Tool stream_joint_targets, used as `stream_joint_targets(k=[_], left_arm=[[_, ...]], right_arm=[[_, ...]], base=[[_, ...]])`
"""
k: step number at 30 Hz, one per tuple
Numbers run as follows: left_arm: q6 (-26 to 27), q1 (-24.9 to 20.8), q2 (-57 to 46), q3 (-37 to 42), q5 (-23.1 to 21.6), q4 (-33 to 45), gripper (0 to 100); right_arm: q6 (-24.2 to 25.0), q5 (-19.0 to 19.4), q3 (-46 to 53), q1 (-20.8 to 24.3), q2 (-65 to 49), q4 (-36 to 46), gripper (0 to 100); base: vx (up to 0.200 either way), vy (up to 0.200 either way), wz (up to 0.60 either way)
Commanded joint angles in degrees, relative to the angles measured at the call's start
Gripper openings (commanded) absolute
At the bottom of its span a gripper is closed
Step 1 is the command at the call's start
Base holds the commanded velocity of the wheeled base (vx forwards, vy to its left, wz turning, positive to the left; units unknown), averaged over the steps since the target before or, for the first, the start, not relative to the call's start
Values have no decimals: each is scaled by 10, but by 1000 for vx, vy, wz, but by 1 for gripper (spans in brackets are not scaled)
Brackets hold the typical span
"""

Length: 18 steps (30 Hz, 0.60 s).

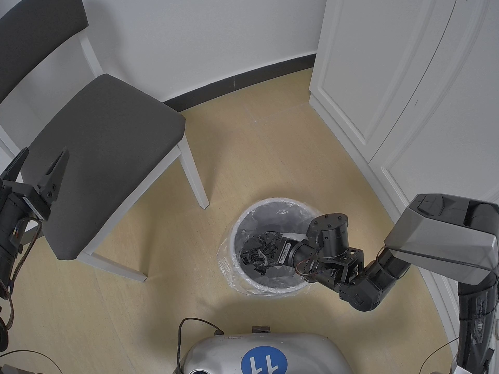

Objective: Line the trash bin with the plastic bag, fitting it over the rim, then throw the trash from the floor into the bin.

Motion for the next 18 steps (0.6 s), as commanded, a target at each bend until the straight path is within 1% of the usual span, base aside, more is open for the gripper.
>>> stream_joint_targets(k=[1,4,5,11,13,18], left_arm=[[0,0,0,0,0,0,100],[0,0,0,0,0,0,100],[0,0,0,0,0,-1,100],[0,0,-2,-1,1,0,100],[0,0,-1,0,0,0,100],[0,0,-1,0,0,0,100]], right_arm=[[1,0,-5,-5,9,0,0],[1,0,-6,-5,11,-1,0],[1,0,-5,-6,11,0,100],[0,0,-5,-12,7,0,100],[-5,0,1,-20,3,-1,100],[-22,0,18,-25,-16,-9,100]], base=[[0,0,0],[0,0,0],[0,0,0],[0,0,0],[0,0,0],[0,0,0]])
